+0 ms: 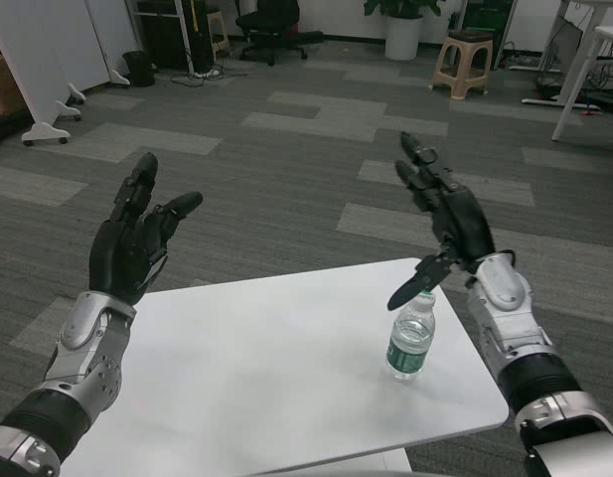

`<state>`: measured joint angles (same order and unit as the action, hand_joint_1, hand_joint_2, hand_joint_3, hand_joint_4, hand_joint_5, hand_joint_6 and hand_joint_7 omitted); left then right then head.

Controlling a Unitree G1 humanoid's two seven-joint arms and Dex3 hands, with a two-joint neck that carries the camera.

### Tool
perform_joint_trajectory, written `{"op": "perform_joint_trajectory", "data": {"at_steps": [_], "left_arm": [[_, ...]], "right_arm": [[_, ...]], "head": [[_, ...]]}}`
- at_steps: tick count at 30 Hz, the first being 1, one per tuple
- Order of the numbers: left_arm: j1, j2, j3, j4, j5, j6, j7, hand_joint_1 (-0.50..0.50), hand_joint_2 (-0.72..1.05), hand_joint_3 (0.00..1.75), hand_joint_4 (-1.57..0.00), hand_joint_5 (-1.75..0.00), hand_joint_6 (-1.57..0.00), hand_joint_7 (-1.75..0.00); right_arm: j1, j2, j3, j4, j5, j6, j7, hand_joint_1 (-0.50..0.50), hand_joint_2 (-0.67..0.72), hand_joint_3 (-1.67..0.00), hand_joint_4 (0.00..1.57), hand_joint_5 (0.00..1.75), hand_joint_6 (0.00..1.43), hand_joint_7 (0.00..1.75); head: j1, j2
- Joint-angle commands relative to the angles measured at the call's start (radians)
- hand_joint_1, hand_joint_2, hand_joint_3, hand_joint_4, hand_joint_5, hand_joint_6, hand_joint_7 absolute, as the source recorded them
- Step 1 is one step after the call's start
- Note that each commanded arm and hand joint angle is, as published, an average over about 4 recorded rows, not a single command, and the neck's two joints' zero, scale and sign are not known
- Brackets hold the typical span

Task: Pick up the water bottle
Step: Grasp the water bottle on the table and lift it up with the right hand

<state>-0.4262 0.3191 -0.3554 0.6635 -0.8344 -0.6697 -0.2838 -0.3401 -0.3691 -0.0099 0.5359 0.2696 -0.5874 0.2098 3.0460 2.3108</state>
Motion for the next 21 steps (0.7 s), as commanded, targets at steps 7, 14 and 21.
{"op": "perform_joint_trajectory", "data": {"at_steps": [7,14,21], "left_arm": [[0.004,0.006,0.017,-0.004,0.006,-0.002,0.000,-0.50,1.05,0.44,0.00,-1.03,0.00,0.00],[-0.003,0.006,0.015,0.002,0.005,-0.002,0.000,-0.49,1.05,0.44,0.00,-0.98,0.00,0.00],[-0.008,0.008,0.015,0.004,0.002,-0.002,0.000,-0.49,1.05,0.44,0.00,-1.03,0.00,0.00]], "right_arm": [[0.076,-0.046,-0.112,-0.052,0.008,0.022,0.099,-0.44,0.22,-0.16,0.01,0.00,0.00,0.00],[0.111,-0.056,-0.144,-0.052,0.011,0.034,0.166,-0.46,0.20,-0.16,0.00,0.00,0.00,0.00],[0.123,-0.065,-0.154,-0.034,0.011,0.044,0.207,-0.46,0.12,-0.16,0.00,0.00,0.00,0.00]], "head": [[-0.004,-0.003],[-0.009,-0.011],[-0.011,-0.015]]}}
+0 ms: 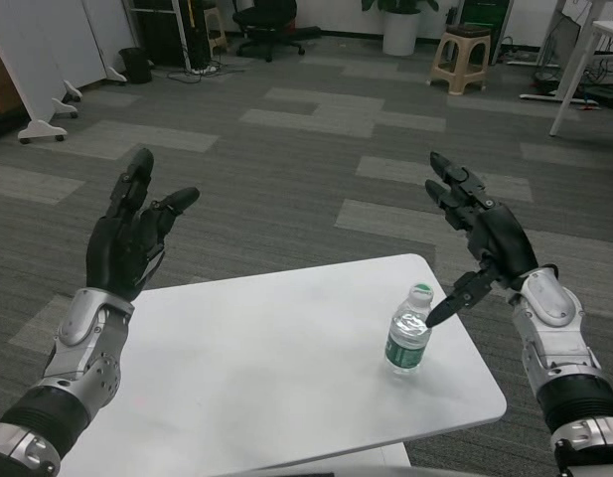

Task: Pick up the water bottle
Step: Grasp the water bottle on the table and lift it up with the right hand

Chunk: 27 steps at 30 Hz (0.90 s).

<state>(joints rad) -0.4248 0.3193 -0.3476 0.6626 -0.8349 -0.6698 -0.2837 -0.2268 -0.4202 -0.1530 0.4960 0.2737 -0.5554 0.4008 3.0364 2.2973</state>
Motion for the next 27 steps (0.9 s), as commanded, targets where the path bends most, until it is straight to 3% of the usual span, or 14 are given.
{"op": "perform_joint_trajectory", "data": {"at_steps": [1,11,16,27], "left_arm": [[-0.011,0.007,0.007,0.005,0.002,-0.002,0.000,-0.49,1.05,0.44,0.00,-1.03,0.00,0.00],[-0.025,0.009,0.002,0.019,0.000,-0.002,0.000,-0.50,1.05,0.44,0.00,-1.03,0.00,0.00],[-0.028,0.009,0.002,0.023,0.000,-0.002,0.000,-0.49,1.05,0.44,0.00,-1.03,0.00,0.00],[-0.036,0.010,0.001,0.028,0.000,-0.002,0.000,-0.50,1.05,0.44,0.00,-0.98,0.00,0.00]], "right_arm": [[0.011,-0.017,-0.011,0.011,0.007,0.013,0.021,-0.46,0.11,-0.16,0.00,0.00,0.00,0.00],[0.023,-0.018,-0.011,0.142,0.006,0.014,0.031,-0.46,0.04,-0.16,0.00,0.00,0.00,0.00],[0.018,0.004,-0.003,0.232,0.004,0.011,0.033,-0.42,0.09,-0.16,0.00,0.00,0.00,0.00],[-0.029,0.050,0.084,0.412,0.000,0.005,0.034,-0.46,0.15,-0.16,0.00,0.00,0.00,0.00]], "head": [[-0.003,-0.003],[-0.006,-0.007],[-0.008,-0.009],[-0.012,-0.002]]}}
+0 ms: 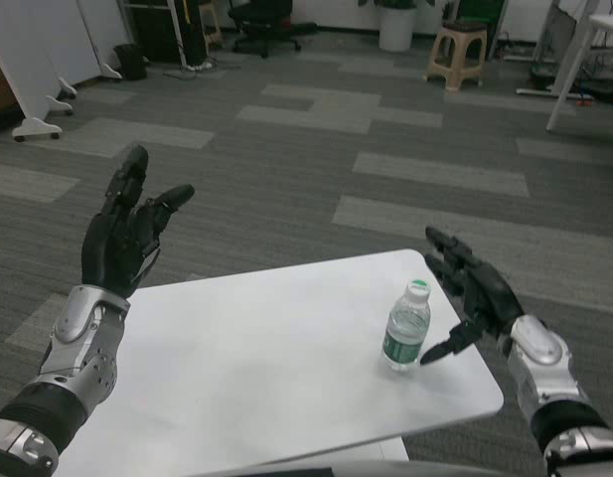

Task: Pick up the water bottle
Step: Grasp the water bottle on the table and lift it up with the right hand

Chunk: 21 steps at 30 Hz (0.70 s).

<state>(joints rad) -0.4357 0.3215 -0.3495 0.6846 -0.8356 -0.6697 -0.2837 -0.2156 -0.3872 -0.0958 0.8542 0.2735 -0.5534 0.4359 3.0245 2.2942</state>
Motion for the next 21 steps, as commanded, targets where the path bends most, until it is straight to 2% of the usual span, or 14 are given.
{"op": "perform_joint_trajectory", "data": {"at_steps": [1,5,11,14,21], "left_arm": [[-0.026,0.008,0.003,0.007,0.001,-0.002,0.000,-0.50,1.05,0.44,0.00,-1.00,0.00,0.00],[-0.026,0.008,0.003,0.007,0.001,-0.002,0.000,-0.50,1.05,0.44,0.00,-1.03,0.00,0.00],[-0.026,0.005,0.003,0.007,0.001,-0.002,0.000,-0.49,1.05,0.44,0.00,-1.03,0.00,0.00],[-0.026,0.004,0.002,0.006,0.001,-0.002,0.000,-0.49,1.05,0.44,0.00,-0.95,0.00,0.00],[-0.026,0.004,0.000,0.006,0.002,-0.002,0.000,-0.49,1.05,0.44,0.00,-1.00,0.00,0.00]], "right_arm": [[-0.049,0.022,0.040,0.073,0.000,0.003,-0.003,-0.46,0.15,-0.16,0.00,0.00,0.00,0.00],[-0.086,0.042,0.092,0.148,0.000,0.000,-0.018,-0.46,0.22,-0.16,0.00,0.00,0.00,0.00],[-0.126,0.053,0.173,0.230,-0.002,-0.002,-0.052,-0.46,0.22,-0.16,0.00,0.00,0.00,0.00],[-0.132,0.060,0.182,0.252,-0.002,-0.002,-0.066,-0.46,0.22,-0.16,0.00,0.00,0.00,0.00],[-0.133,0.067,0.181,0.276,-0.003,-0.004,-0.087,-0.46,0.28,-0.16,0.00,0.00,0.00,0.00]], "head": [[-0.001,0.001],[-0.003,-0.002],[0.000,-0.005],[-0.002,-0.005],[-0.007,-0.007]]}}
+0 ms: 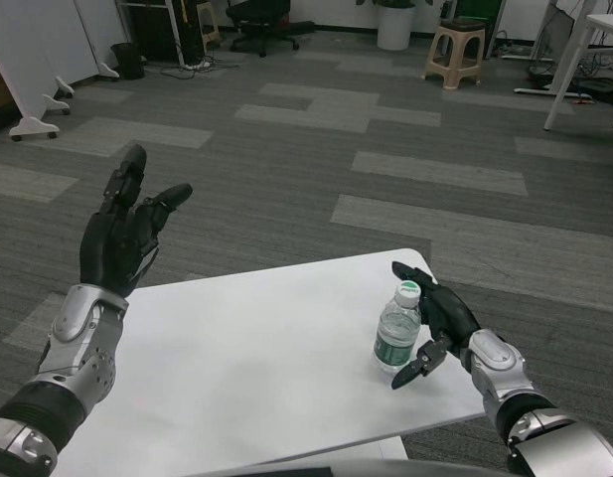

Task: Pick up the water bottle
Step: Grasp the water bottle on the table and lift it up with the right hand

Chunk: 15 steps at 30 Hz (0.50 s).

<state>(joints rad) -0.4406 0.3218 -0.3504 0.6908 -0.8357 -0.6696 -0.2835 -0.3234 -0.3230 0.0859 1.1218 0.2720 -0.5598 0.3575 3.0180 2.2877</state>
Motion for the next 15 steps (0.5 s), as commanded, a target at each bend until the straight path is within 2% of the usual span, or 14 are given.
{"op": "perform_joint_trajectory", "data": {"at_steps": [1,5,8,11,15], "left_arm": [[-0.021,0.003,0.001,-0.001,0.003,-0.002,0.000,-0.49,1.05,0.44,0.00,-1.00,0.00,0.00],[-0.018,0.003,-0.001,-0.001,0.002,-0.002,0.000,-0.49,1.05,0.44,0.00,-0.92,0.00,0.00],[-0.016,0.001,-0.002,-0.001,0.003,-0.002,0.000,-0.50,1.05,0.39,0.00,-0.92,0.00,0.00],[-0.014,0.000,-0.002,-0.001,0.003,-0.002,0.000,-0.50,1.05,0.41,0.00,-1.00,0.00,0.00],[-0.011,-0.001,-0.002,-0.003,0.003,-0.002,0.000,-0.50,1.05,0.41,0.00,-1.00,0.00,0.00]], "right_arm": [[-0.026,0.002,-0.002,0.010,-0.001,0.002,-0.011,-0.46,0.28,-0.16,0.00,0.00,0.00,0.00],[-0.026,0.002,-0.005,0.025,-0.002,0.000,-0.020,-0.46,0.28,-0.16,0.00,0.00,0.00,0.00],[-0.026,0.002,-0.002,0.041,-0.002,0.000,-0.023,-0.46,0.28,-0.16,0.00,0.00,0.00,0.00],[-0.026,0.002,-0.001,0.052,-0.003,0.000,-0.028,-0.46,0.28,-0.16,0.00,0.00,0.00,0.00],[-0.026,0.004,0.003,0.070,-0.005,-0.001,-0.047,-0.46,0.28,-0.16,0.00,0.00,0.00,0.00]], "head": [[-0.001,-0.001],[-0.002,-0.001],[0.000,-0.002],[-0.001,-0.002],[-0.004,-0.004]]}}
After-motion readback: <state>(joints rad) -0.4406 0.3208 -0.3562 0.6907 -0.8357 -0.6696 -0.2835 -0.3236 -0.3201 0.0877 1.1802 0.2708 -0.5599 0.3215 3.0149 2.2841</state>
